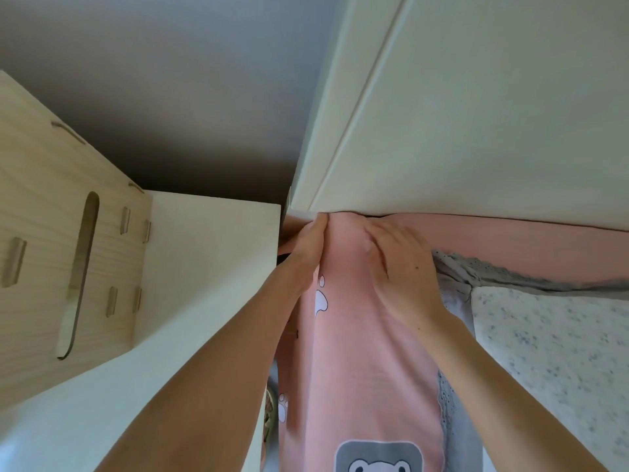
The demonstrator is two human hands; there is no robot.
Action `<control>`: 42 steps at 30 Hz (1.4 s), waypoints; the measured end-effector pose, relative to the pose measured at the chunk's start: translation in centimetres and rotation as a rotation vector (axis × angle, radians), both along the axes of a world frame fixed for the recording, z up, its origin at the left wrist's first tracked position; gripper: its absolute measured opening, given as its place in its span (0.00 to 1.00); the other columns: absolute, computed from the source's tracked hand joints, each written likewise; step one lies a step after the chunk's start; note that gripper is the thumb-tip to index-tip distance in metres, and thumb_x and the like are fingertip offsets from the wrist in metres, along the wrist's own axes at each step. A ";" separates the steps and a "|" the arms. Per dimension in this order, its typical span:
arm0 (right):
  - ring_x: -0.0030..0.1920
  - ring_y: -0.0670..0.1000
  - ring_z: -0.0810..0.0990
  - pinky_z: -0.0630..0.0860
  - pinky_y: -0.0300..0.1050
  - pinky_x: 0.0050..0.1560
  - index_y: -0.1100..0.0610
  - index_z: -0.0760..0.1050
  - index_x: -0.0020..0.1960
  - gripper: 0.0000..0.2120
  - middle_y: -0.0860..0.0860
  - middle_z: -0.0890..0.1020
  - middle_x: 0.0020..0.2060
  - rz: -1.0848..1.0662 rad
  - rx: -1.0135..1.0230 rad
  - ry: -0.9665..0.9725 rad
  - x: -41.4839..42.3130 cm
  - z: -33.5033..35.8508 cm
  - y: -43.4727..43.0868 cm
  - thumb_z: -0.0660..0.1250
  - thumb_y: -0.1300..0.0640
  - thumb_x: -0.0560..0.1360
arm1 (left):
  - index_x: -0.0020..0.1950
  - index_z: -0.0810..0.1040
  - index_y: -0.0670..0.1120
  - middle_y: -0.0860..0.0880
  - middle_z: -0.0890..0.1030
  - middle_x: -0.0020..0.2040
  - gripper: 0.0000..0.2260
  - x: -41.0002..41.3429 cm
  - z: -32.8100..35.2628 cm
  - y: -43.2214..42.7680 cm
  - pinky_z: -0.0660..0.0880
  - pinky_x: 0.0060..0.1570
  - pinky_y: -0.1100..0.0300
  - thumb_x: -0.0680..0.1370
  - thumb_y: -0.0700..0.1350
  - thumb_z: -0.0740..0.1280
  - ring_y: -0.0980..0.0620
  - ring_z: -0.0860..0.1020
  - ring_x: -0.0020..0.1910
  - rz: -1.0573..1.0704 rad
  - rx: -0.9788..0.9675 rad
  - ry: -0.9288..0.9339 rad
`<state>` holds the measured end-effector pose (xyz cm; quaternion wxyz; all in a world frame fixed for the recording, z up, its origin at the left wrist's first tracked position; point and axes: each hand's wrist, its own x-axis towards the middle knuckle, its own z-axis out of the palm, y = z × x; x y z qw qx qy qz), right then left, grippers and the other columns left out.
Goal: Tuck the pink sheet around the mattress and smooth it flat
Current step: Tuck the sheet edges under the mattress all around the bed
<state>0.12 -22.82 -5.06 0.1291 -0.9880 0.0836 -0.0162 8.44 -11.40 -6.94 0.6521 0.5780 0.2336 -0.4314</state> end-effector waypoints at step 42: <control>0.51 0.47 0.82 0.74 0.39 0.52 0.51 0.83 0.47 0.18 0.47 0.85 0.46 -0.335 0.605 0.637 2.0 21.8 -8.5 0.57 0.44 0.79 | 0.50 0.80 0.46 0.46 0.82 0.48 0.17 -3.7 12.9 -2.3 0.70 0.49 0.58 0.81 0.54 0.55 0.49 0.77 0.47 -0.249 -0.309 -0.085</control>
